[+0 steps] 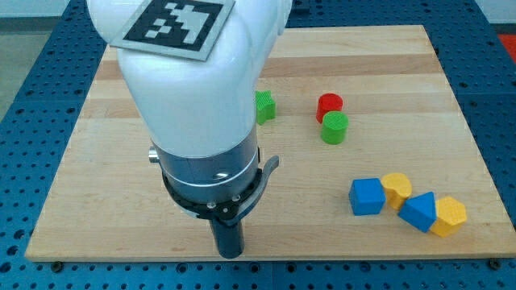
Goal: Move your arm closer to the line of blocks
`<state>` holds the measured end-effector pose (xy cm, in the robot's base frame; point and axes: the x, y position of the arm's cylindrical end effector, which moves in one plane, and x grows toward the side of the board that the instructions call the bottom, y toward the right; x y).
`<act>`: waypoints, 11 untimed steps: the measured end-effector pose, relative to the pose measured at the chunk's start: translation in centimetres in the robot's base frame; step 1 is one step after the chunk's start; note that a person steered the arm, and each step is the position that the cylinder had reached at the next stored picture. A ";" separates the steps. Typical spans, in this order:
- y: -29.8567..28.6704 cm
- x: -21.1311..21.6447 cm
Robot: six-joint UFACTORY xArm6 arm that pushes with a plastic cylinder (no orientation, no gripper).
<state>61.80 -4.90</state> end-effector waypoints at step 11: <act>13.6 0.1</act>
